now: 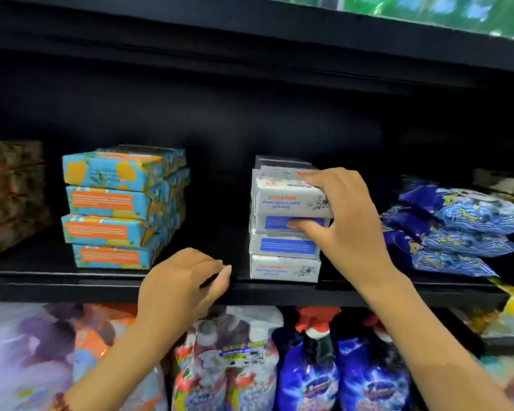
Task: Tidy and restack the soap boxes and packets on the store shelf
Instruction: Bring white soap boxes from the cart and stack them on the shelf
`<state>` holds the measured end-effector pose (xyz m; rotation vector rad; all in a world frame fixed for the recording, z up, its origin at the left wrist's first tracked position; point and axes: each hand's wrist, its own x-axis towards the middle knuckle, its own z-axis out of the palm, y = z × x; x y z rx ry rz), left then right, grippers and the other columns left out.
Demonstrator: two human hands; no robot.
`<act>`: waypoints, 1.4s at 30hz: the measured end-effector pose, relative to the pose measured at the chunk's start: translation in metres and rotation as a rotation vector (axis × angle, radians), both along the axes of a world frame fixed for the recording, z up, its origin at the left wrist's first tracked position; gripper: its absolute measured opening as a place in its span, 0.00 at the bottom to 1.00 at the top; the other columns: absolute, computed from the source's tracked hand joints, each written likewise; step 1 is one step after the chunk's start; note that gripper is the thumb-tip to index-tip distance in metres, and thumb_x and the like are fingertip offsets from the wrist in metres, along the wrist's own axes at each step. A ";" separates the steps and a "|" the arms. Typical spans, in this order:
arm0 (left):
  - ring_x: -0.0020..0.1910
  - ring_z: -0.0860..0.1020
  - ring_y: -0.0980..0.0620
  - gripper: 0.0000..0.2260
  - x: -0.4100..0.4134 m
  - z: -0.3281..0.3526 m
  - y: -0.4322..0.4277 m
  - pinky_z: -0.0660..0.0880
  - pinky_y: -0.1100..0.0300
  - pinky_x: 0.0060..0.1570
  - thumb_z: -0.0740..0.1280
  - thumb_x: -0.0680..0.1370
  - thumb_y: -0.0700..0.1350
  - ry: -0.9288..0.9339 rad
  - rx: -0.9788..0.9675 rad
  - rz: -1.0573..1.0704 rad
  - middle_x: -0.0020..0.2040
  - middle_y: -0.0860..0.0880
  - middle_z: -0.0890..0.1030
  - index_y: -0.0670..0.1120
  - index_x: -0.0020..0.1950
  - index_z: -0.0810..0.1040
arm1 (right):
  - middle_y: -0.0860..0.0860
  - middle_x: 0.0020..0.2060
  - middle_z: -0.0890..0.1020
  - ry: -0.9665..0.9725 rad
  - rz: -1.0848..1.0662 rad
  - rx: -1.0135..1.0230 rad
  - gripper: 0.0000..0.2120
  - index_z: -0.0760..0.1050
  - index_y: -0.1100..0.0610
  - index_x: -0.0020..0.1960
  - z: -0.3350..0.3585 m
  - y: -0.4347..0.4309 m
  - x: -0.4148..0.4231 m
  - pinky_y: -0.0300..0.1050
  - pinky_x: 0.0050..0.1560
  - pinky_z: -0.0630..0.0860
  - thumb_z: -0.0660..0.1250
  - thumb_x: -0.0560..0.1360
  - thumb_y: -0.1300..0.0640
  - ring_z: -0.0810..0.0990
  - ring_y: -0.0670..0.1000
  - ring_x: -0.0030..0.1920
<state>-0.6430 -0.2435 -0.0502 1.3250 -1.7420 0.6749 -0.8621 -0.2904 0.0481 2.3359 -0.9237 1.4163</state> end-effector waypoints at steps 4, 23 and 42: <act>0.36 0.81 0.52 0.23 -0.004 0.014 0.010 0.77 0.54 0.35 0.59 0.75 0.61 0.364 0.112 -0.139 0.33 0.52 0.83 0.46 0.36 0.83 | 0.56 0.50 0.79 -0.015 0.039 -0.189 0.17 0.76 0.65 0.53 -0.006 0.011 -0.004 0.39 0.51 0.71 0.74 0.66 0.66 0.74 0.53 0.53; 0.53 0.81 0.51 0.17 -0.039 0.058 0.040 0.78 0.63 0.46 0.76 0.67 0.46 0.819 0.334 -0.834 0.52 0.49 0.83 0.48 0.54 0.78 | 0.38 0.59 0.75 -0.259 0.368 0.434 0.34 0.65 0.41 0.67 -0.022 0.057 -0.021 0.29 0.58 0.69 0.75 0.65 0.47 0.73 0.38 0.60; 0.59 0.77 0.53 0.27 -0.011 0.063 0.052 0.74 0.64 0.57 0.78 0.63 0.49 0.430 0.148 -0.651 0.57 0.56 0.79 0.53 0.60 0.74 | 0.37 0.66 0.68 -0.086 0.365 0.350 0.44 0.61 0.43 0.71 -0.026 0.054 0.002 0.31 0.62 0.65 0.75 0.59 0.38 0.67 0.39 0.67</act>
